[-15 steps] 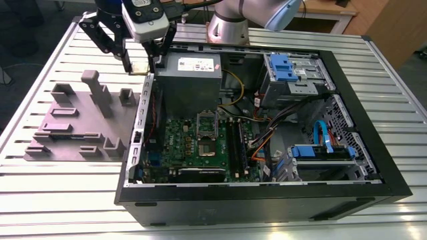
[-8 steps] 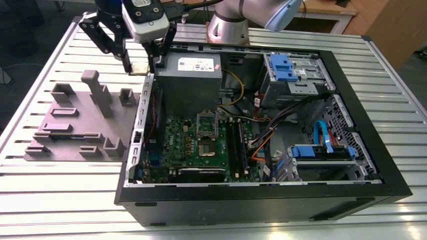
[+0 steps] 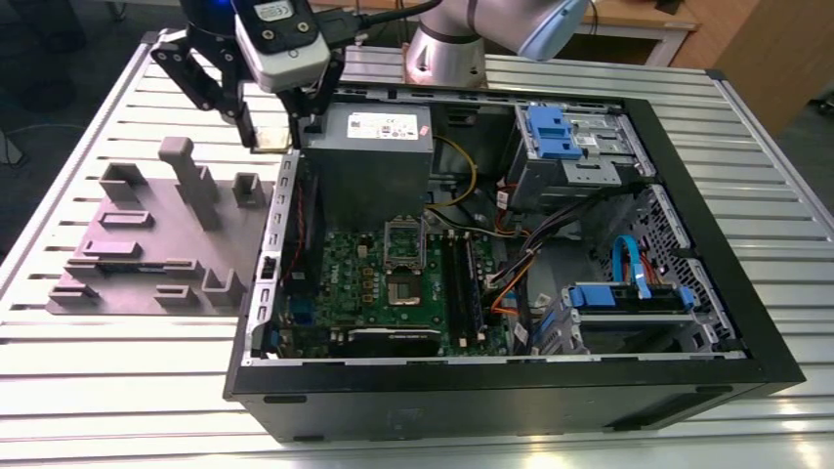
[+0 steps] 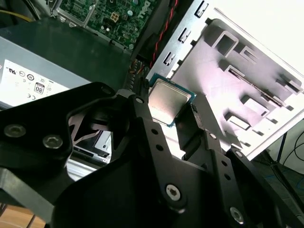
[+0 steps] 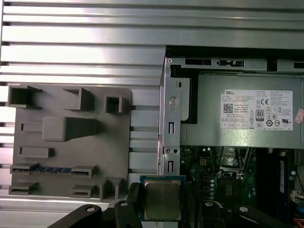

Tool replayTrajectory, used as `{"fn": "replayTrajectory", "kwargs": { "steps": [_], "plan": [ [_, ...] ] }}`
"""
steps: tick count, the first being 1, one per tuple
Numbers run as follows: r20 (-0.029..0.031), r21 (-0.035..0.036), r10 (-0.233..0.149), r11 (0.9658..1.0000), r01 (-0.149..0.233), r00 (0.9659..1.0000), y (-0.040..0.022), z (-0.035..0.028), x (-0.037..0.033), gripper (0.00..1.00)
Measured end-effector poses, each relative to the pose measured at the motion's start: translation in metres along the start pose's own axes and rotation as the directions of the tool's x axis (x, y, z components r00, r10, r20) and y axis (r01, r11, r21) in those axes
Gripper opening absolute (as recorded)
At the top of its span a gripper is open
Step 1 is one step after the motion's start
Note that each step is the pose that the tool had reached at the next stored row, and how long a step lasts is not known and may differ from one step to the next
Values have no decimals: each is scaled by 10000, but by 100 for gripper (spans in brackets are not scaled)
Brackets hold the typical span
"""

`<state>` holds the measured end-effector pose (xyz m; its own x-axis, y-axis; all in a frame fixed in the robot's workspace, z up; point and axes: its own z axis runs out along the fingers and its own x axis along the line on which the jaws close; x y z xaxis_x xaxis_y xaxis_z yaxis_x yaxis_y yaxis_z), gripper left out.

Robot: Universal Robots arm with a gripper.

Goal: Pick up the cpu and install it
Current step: 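Pick up the cpu and move it towards the insertion slot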

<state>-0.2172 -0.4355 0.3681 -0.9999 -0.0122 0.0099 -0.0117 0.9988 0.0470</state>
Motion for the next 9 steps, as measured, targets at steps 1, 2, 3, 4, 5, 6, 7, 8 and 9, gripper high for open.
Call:
{"fn": "replayTrajectory", "kwargs": {
  "steps": [1, 2, 3, 4, 5, 6, 7, 8, 9],
  "plan": [
    [1, -1, 0, 10000, 0, 10000, -1, 1, -6, 47],
    [0, 0, 1, 10000, -1, 10000, -1, 0, -16, 47],
    [0, 0, 1, 10000, -1, 10000, -2, 0, -31, 47],
    [0, -1, 0, 10000, 0, 10000, -3, 0, -44, 47],
    [0, -1, 1, 10000, -1, 10000, -4, 0, -62, 47],
    [0, 0, 0, 10000, 0, 10000, -5, -1, -82, 47],
    [0, 0, 0, 10000, 0, 10000, -6, -1, -104, 47],
    [0, 0, 0, 10000, 0, 10000, -7, -1, -125, 47],
    [0, -1, 0, 10000, 0, 10000, -7, -1, -145, 47]
  ]
}}
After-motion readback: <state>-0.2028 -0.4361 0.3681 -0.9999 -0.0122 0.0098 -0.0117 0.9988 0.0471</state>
